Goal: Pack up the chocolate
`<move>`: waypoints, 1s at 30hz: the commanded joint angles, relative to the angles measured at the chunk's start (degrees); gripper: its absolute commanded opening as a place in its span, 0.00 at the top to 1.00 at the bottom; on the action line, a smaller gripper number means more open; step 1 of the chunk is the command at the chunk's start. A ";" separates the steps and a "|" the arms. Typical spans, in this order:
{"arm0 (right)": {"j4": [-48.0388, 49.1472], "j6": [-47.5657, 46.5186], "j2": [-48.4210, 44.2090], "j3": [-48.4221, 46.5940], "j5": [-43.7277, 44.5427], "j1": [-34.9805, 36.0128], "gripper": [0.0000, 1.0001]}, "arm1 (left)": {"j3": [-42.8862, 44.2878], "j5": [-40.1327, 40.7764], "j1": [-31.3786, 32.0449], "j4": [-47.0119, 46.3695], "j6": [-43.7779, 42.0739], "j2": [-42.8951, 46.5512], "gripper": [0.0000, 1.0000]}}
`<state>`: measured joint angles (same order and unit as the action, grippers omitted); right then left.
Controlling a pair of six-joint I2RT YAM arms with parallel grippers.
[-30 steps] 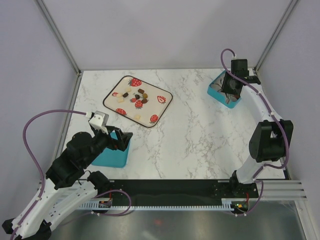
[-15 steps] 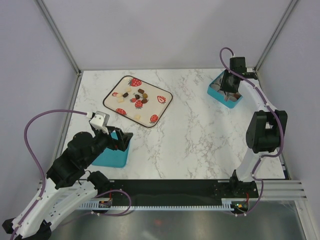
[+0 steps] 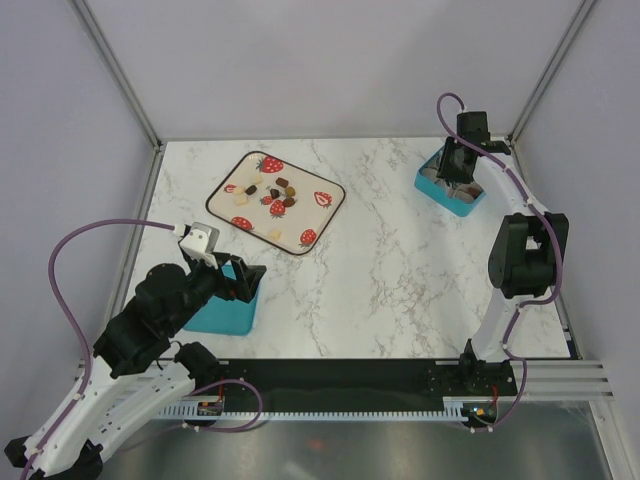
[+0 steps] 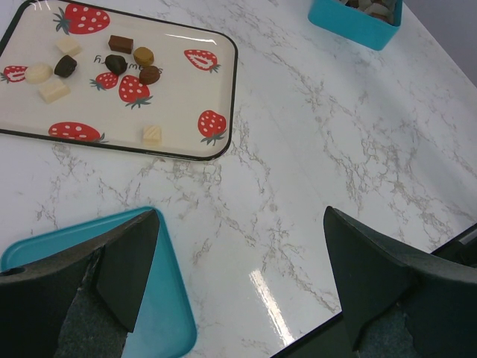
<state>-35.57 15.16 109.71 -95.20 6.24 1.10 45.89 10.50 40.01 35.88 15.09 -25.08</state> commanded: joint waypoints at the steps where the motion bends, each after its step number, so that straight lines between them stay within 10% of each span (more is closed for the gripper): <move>1: 1.65 -0.30 0.50 -2.98 -0.26 -0.14 0.56 | -0.18 1.45 0.24 -1.87 -2.61 -0.23 0.00; 30: -0.20 0.04 -9.16 -1.14 -4.39 7.06 0.53 | -0.19 1.89 0.16 -1.95 -2.52 0.21 0.00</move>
<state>-37.28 15.00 104.95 -97.06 3.68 4.51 45.78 10.68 40.01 35.88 15.09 -25.06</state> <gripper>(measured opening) 0.473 0.993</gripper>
